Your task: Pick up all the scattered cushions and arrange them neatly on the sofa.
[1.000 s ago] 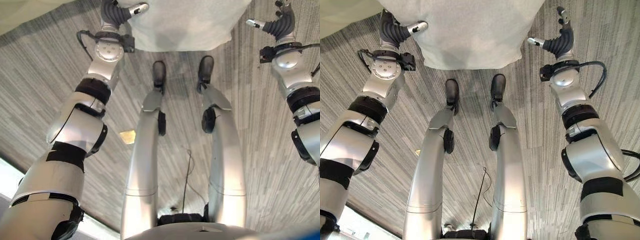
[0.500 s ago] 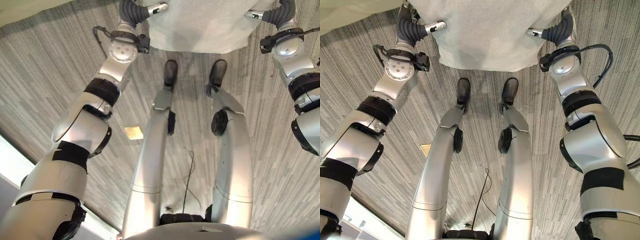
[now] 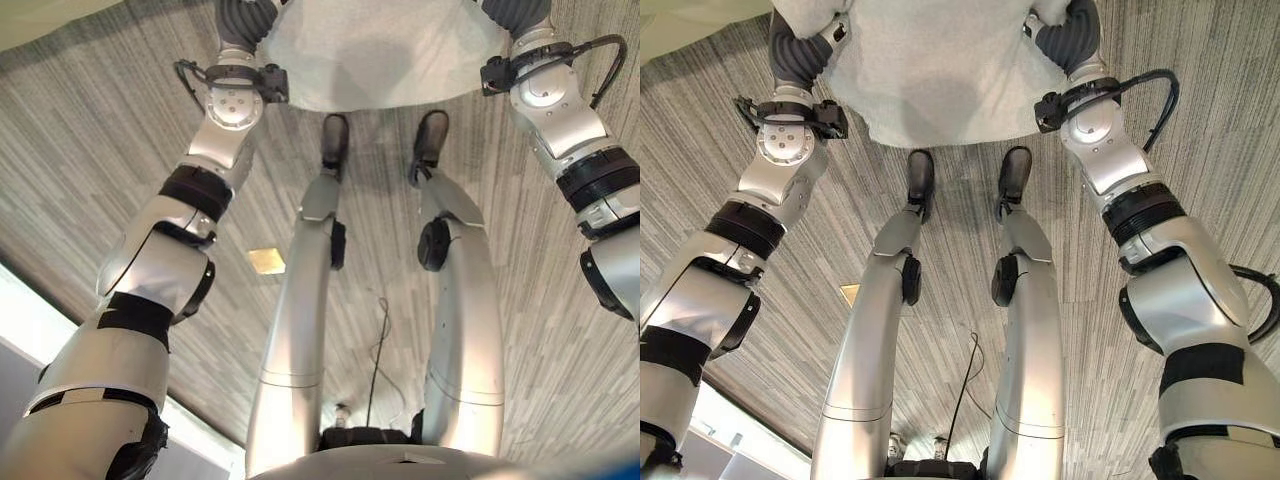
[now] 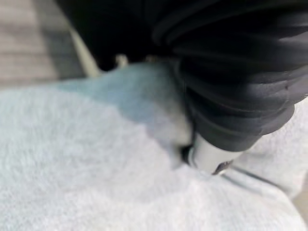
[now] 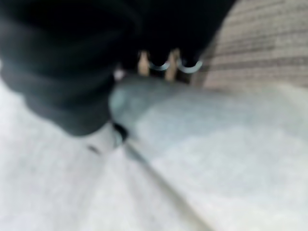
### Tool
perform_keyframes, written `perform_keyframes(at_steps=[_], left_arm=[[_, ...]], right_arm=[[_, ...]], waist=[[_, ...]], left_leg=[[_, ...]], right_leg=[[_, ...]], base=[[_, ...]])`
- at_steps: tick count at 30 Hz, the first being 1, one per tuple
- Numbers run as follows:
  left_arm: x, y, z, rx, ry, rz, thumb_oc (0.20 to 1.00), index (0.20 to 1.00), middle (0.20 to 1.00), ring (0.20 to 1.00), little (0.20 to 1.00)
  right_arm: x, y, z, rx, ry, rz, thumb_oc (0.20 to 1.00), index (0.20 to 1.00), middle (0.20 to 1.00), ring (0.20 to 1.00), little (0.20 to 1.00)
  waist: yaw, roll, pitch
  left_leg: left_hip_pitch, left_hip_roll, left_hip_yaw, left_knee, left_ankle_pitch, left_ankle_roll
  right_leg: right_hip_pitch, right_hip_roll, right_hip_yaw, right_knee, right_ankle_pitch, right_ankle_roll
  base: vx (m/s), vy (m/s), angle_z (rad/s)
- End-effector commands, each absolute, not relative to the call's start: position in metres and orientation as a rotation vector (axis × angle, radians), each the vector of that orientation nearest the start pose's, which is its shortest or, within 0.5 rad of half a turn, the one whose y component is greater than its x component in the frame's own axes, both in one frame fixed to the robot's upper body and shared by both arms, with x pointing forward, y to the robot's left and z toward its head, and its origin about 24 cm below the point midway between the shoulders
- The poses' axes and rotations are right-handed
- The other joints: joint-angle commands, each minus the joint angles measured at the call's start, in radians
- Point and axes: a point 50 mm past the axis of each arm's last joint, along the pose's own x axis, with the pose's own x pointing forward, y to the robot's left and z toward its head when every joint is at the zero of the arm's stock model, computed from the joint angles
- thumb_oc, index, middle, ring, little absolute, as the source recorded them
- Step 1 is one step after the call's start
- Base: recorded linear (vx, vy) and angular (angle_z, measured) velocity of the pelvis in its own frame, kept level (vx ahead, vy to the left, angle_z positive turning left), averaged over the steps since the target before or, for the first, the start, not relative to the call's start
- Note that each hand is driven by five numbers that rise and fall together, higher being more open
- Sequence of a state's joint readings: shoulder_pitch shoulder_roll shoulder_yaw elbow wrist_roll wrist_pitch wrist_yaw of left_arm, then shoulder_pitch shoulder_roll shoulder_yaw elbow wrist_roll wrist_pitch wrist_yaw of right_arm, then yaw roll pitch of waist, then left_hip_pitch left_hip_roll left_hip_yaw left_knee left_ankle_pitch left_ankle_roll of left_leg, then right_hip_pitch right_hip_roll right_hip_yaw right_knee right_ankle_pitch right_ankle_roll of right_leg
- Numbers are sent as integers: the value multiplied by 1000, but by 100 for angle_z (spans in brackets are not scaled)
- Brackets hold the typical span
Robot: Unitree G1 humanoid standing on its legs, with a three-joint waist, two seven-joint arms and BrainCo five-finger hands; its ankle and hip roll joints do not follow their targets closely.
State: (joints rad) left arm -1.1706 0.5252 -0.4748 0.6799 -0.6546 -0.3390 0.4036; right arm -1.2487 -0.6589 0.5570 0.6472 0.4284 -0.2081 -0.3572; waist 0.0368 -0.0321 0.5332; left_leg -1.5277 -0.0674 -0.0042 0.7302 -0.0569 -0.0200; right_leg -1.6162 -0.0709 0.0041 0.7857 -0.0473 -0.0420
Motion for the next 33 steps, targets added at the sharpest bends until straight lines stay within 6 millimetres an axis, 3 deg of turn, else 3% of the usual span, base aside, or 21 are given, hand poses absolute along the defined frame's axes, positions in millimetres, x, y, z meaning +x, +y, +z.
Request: perform_keyframes(at_steps=[1, 3, 5, 9, 10, 11, 12, 13, 14, 15, 16, 17, 22, 27, 28, 33], left_arm=[[369, 121, 296, -106, -817, -63, 200, 200, 200, 200, 200], [366, 120, 290, -115, -818, -69, 200, 200, 200, 200, 200], [354, 121, 260, -148, -792, -92, 200, 200, 200, 200, 200], [346, 127, 239, -173, -764, -82, 200, 200, 200, 200, 200], [340, 129, 229, -216, -752, -89, 200, 200, 200, 200, 200], [339, 129, 227, -216, -746, -90, 200, 200, 200, 200, 200], [337, 132, 216, -231, -720, -82, 200, 200, 200, 200, 200], [330, 138, 201, -260, -685, -88, 200, 200, 200, 200, 200], [322, 143, 186, -267, -661, -93, 200, 200, 200, 200, 200], [321, 143, 186, -267, -659, -93, 200, 200, 200, 200, 200], [310, 146, 159, -270, -585, -111, 200, 200, 200, 200, 200], [310, 146, 158, -270, -583, -111, 200, 200, 200, 200, 200], [289, 154, 116, -288, -446, -131, 200, 200, 200, 200, 200], [273, 165, 82, -281, -316, -110, 200, 200, 200, 200, 200], [273, 165, 82, -281, -316, -110, 200, 200, 200, 200, 200], [259, 180, 62, -229, -227, -87, 200, 200, 200, 200, 200]], right_arm=[[342, -75, 349, -233, -1055, 282, 200, 200, 200, 200, 200], [341, -79, 342, -215, -1046, 283, 200, 200, 200, 200, 200], [335, -101, 311, -181, -1019, 240, 200, 200, 200, 200, 200], [331, -113, 286, -143, -977, 214, 200, 200, 200, 200, 200], [327, -118, 274, -117, -959, 199, 200, 200, 200, 200, 200], [327, -119, 272, -116, -954, 199, 200, 200, 200, 200, 200], [325, -120, 262, -110, -934, 201, 200, 200, 200, 200, 200], [318, -123, 247, -116, -912, 207, 200, 200, 200, 200, 200], [312, -125, 232, -134, -881, 214, 200, 200, 200, 200, 200], [312, -125, 231, -134, -879, 214, 200, 200, 200, 200, 200], [305, -126, 207, -132, -807, 228, 200, 200, 200, 200, 200], [305, -126, 206, -131, -806, 228, 200, 200, 200, 200, 200], [294, -127, 159, -102, -636, 267, 200, 200, 200, 200, 200], [283, -133, 133, -224, -542, 288, 200, 200, 200, 200, 200], [283, -133, 133, -224, -542, 288, 200, 200, 200, 200, 200], [277, -157, 106, -287, -414, 232, 200, 200, 200, 200, 200]], waist=[[-41, 25, -107], [-44, 23, -124], [-58, 26, -139], [-60, 27, -145], [-57, 25, -150], [-59, 25, -150], [-57, 25, -154], [-50, 24, -157], [-45, 22, -170], [-45, 23, -166], [-36, 23, -195], [-36, 23, -192], [-27, 16, -238], [-23, -2, -284], [-23, -2, -284], [-17, -16, -354]], left_leg=[[13, 1, -71, -141, 61, -6], [22, 1, -70, -159, 66, -7], [154, 9, -75, -244, 76, -13], [253, 10, -84, -282, 79, -19], [294, 14, -88, -298, 108, -21], [319, 13, -93, -297, 77, -23], [354, 15, -99, -318, 83, -27], [425, 25, -108, -348, 118, -33], [493, 25, -115, -371, 122, -40], [501, 26, -117, -375, 123, -40], [637, 32, -124, -426, 126, -47], [643, 33, -125, -428, 127, -47], [894, 51, -138, -516, 128, -54], [1109, 67, -144, -584, 121, -55], [1110, 67, -144, -585, 121, -55], [1281, 63, -133, -613, 76, -41]], right_leg=[[47, -29, 5, 19, -76, 134], [49, -28, 4, 10, -73, 134], [176, -12, -5, -63, -69, 131], [282, -11, -13, -105, -72, 124], [329, -16, -24, -137, -41, 115], [354, -15, -22, -135, -71, 120], [394, -13, -27, -156, -69, 117], [477, -21, -45, -205, -35, 110], [551, -23, -53, -239, -38, 106], [560, -22, -55, -243, -37, 106], [699, -24, -75, -308, -38, 103], [706, -24, -76, -311, -37, 103], [986, -26, -111, -432, -32, 110], [1234, -20, -140, -548, -22, 122], [1234, -20, -140, -549, -22, 122], [1426, -23, -142, -655, -5, 140]], base=[[-10, -13, -3], [-21, 0, -1], [-75, 15, -9], [-45, -6, -8], [-25, -41, -4], [-36, -49, -1], [-23, -37, 6], [-69, -71, 7], [-63, -55, 6], [38, -55, 9], [33, -17, 16], [67, -30, 22], [100, -23, 10], [123, -1, 5], [122, 37, 9], [132, 77, 1]])
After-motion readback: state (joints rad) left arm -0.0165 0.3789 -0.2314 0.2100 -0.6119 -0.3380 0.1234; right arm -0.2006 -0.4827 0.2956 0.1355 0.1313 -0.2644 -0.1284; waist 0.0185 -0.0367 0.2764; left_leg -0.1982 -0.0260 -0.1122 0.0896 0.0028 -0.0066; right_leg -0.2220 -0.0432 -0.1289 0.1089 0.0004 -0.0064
